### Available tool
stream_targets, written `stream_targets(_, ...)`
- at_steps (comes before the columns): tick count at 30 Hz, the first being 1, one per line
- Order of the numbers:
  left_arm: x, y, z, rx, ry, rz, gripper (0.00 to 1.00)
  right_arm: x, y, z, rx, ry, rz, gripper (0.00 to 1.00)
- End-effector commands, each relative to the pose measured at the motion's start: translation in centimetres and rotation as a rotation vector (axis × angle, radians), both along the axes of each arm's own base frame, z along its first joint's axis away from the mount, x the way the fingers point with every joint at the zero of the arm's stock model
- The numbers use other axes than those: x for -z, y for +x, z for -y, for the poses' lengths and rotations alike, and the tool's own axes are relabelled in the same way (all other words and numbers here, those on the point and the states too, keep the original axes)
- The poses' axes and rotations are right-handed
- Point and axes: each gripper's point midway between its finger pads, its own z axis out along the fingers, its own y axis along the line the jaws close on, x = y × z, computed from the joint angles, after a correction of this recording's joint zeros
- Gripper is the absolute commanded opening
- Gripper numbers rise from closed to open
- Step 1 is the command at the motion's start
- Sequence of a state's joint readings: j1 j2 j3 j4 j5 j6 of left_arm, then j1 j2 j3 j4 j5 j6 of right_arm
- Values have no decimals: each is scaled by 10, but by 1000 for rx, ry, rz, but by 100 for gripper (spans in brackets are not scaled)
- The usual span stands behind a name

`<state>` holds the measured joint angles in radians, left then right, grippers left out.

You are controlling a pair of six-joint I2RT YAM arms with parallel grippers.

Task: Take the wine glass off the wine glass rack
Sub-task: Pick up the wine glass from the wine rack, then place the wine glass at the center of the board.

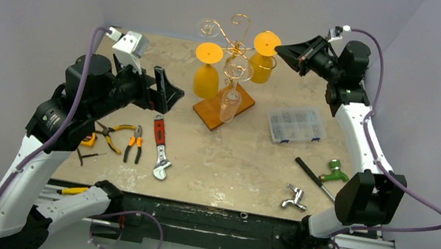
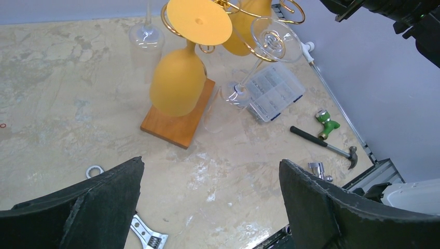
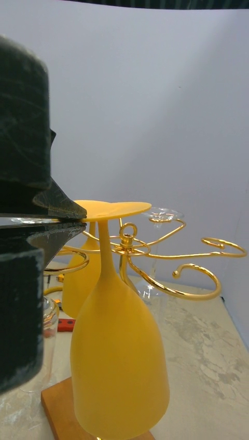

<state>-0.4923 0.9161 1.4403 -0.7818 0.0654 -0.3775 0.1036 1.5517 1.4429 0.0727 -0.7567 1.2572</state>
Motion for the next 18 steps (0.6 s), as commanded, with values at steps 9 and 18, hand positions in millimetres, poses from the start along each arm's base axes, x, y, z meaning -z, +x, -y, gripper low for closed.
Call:
stream_targets(9,-34,-1,-2,3,-20,87,100,-36,-1,26,55,-3,86,0)
stream_targets(18,-41,-4,3,30,-40,87,100,-41,-4,55,134,-14,91,0)
